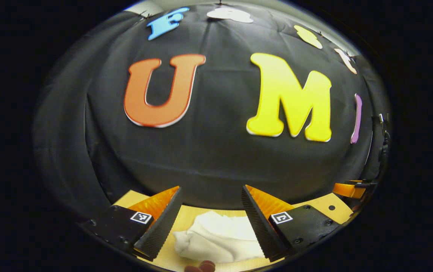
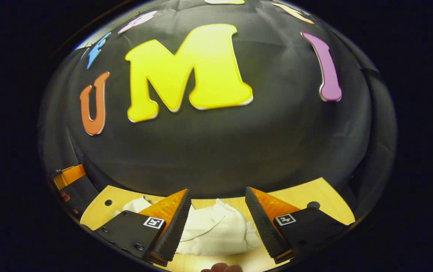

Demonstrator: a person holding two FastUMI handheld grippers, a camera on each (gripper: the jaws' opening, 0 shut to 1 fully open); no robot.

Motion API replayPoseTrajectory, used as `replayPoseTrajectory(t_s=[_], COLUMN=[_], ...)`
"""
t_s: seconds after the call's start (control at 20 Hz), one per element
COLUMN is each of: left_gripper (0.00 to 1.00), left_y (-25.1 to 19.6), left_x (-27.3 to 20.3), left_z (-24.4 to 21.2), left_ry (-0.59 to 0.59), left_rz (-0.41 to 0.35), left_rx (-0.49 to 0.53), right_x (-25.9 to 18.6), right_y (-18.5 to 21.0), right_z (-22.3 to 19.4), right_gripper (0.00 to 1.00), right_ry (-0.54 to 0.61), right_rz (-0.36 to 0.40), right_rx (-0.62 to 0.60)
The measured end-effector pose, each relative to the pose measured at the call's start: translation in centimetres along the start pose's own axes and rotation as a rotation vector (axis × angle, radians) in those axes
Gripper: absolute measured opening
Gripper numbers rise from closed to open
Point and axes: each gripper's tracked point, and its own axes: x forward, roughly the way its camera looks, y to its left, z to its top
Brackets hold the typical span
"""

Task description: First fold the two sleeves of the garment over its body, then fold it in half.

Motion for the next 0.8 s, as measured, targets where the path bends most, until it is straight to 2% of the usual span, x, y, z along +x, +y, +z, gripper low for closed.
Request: replayPoseTrajectory(t_s=[0.2, 0.35, 0.45, 0.5, 0.6, 0.7, 0.8], left_gripper=[0.98, 0.98, 0.98, 0.97, 0.98, 0.98, 0.97], left_y=[-1.3, -0.7, -0.8, -1.0, -1.3, -2.0, -1.9], left_x=[-8.2, -12.7, -15.3, -16.5, -18.1, -20.0, -21.6], left_z=[5.3, 8.2, 9.5, 10.0, 9.8, 9.7, 9.3], left_ry=[-0.075, -0.142, -0.171, -0.183, -0.189, -0.2, -0.211], left_rz=[-0.014, 0.033, 0.037, 0.036, 0.041, 0.035, 0.061], left_rx=[-0.009, 0.01, 0.004, 0.009, 0.005, 0.008, 0.034], right_x=[-8.5, -13.7, -18.1, -19.5, -22.4, -24.9, -26.5], right_y=[3.1, 4.3, 4.8, 4.9, 5.4, 5.9, 6.1], right_z=[6.6, 9.0, 9.9, 10.2, 10.6, 9.9, 8.7], right_gripper=[0.89, 0.86, 0.83, 0.86, 0.86, 0.86, 0.86], right_ry=[-0.16, -0.212, -0.233, -0.243, -0.256, -0.256, -0.249], right_rz=[0.041, 0.047, 0.054, 0.052, 0.054, 0.06, 0.062], right_rx=[-0.039, -0.053, -0.052, -0.049, -0.036, -0.025, -0.027])
